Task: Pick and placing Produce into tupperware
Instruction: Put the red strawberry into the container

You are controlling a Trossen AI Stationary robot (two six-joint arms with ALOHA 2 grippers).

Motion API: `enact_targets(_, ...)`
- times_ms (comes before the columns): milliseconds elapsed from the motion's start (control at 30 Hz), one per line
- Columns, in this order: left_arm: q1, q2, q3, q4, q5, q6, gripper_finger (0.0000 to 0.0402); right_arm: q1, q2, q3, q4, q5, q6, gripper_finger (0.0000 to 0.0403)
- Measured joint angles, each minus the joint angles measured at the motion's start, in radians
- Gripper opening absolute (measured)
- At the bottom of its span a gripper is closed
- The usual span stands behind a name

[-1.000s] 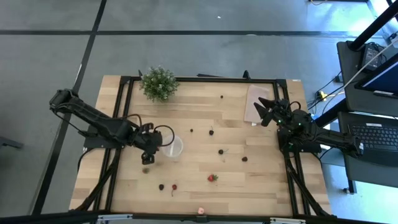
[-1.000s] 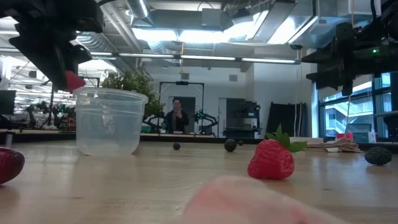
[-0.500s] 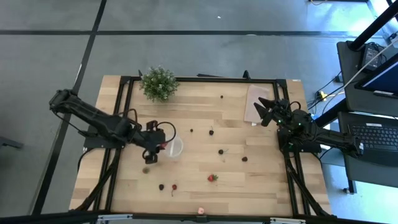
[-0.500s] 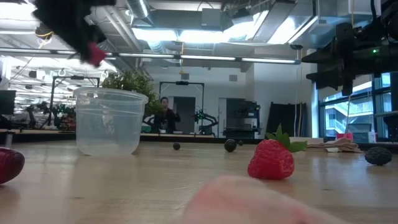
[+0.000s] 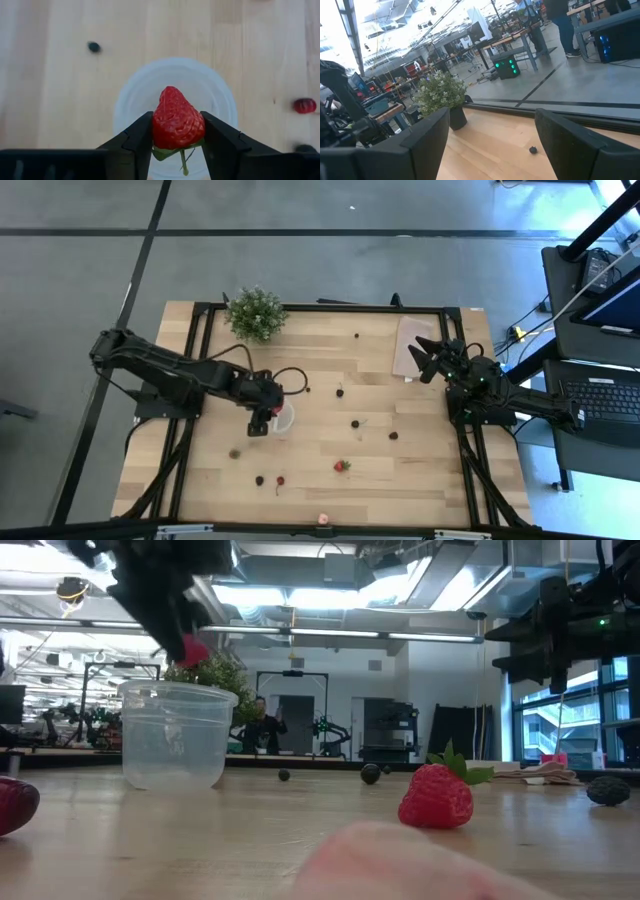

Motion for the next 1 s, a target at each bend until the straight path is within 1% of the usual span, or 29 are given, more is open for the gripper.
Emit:
enact_targets(100, 0.006, 0.028, 0.0, 0.01, 0.041, 0.028, 0.0126, 0.0, 0.0, 0.0, 0.0, 0.0, 0.001, 0.0295)
enact_targets(200, 0.005, 0.052, 0.0, 0.012, 0.04, 0.072, 0.0124, 0.0, 0.0, 0.0, 0.0, 0.0, 0.0, 0.0295)
enact_targets(400, 0.003, 0.155, 0.0, 0.015, 0.039, 0.084, 0.0148, 0.0, 0.0, 0.0, 0.0, 0.0, 0.0, 0.0295)
enact_targets(533, -0.012, 0.204, 0.0, 0.015, 0.041, 0.094, 0.0154, 0.0, 0.0, 0.0, 0.0, 0.0, 0.003, 0.0295)
enact_targets(767, -0.024, 0.195, 0.0, 0.027, 0.039, 0.099, 0.0148, 0.0, 0.0, 0.0, 0.0, 0.0, 0.003, 0.0295)
enact_targets(1000, -0.023, 0.191, 0.034, 0.018, 0.031, 0.108, 0.0166, 0.0, 0.0, 0.0, 0.0, 0.0, 0.003, 0.0295)
